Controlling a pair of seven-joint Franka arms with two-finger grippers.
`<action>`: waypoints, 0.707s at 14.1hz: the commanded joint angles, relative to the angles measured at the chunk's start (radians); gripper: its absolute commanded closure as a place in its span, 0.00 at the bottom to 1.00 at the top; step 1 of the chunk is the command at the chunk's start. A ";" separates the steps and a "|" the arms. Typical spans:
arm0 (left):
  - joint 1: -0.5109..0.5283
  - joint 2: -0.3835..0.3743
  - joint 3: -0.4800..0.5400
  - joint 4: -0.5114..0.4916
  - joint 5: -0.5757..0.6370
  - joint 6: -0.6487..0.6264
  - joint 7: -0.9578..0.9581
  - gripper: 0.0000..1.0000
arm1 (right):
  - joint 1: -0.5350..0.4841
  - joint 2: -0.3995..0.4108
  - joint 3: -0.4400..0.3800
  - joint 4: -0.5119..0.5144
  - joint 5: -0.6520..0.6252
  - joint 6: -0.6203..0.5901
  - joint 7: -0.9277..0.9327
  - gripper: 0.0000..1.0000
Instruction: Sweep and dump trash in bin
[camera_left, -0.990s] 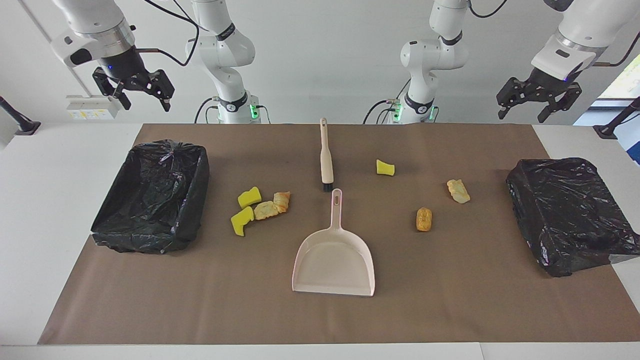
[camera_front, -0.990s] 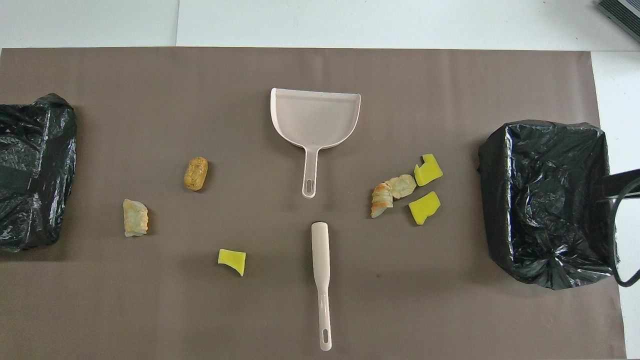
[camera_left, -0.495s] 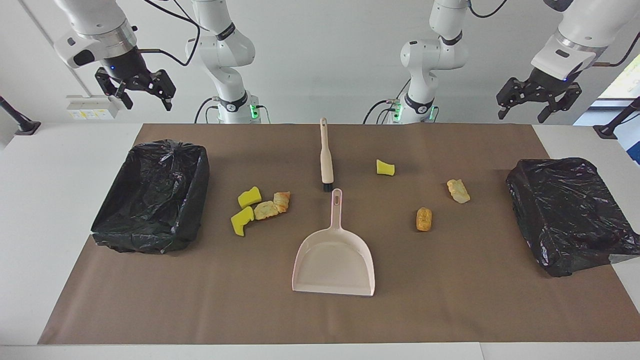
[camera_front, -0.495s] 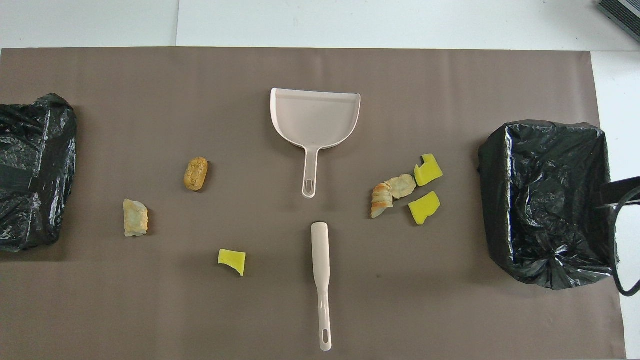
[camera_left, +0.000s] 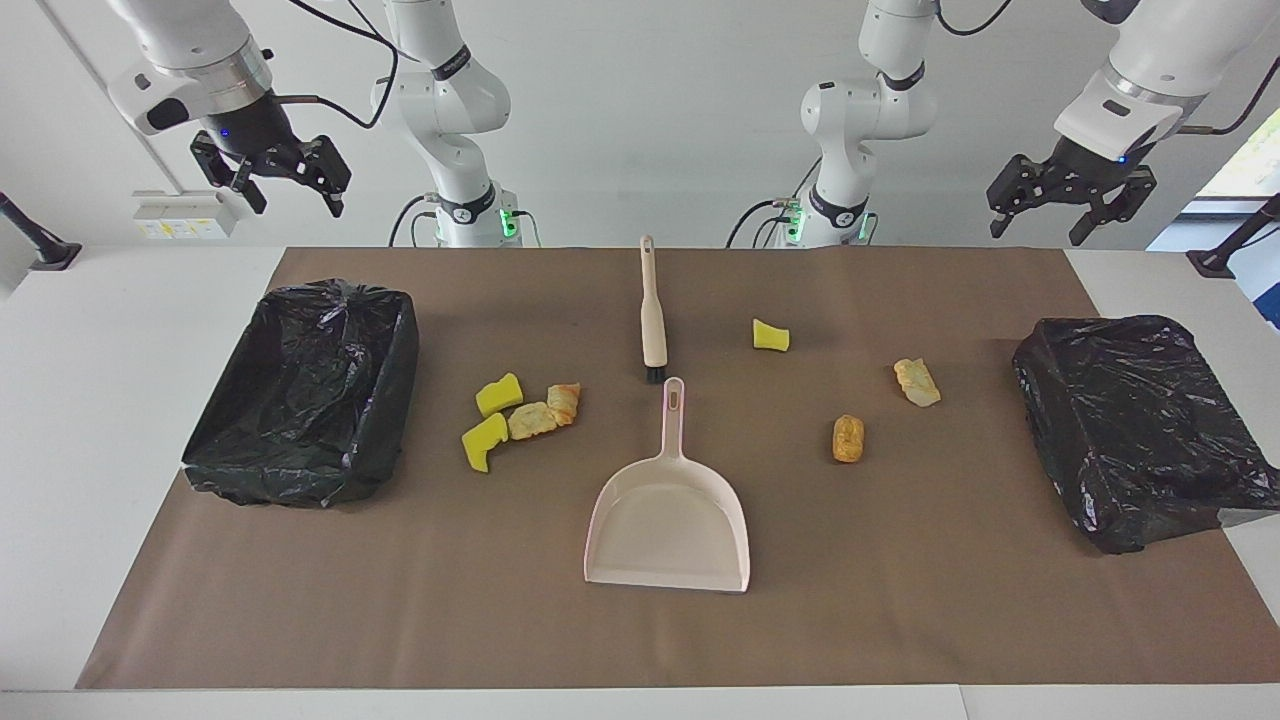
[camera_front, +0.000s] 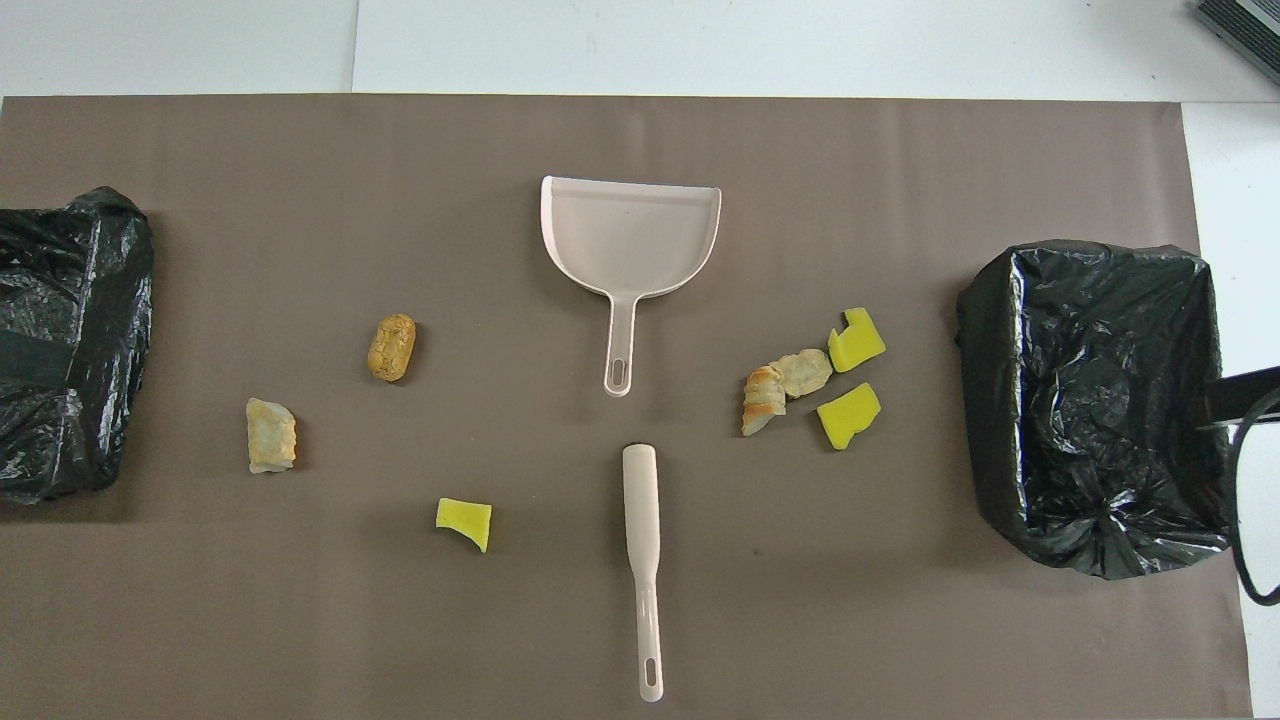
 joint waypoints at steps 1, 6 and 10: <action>-0.065 -0.140 -0.004 -0.198 0.005 0.046 -0.058 0.00 | -0.004 -0.023 -0.003 -0.025 0.016 -0.003 -0.025 0.00; -0.294 -0.339 -0.009 -0.541 0.002 0.193 -0.274 0.00 | 0.002 -0.037 -0.003 -0.045 0.016 -0.007 -0.020 0.00; -0.534 -0.344 -0.013 -0.642 -0.018 0.266 -0.544 0.00 | 0.011 -0.056 0.005 -0.076 0.002 -0.007 0.042 0.00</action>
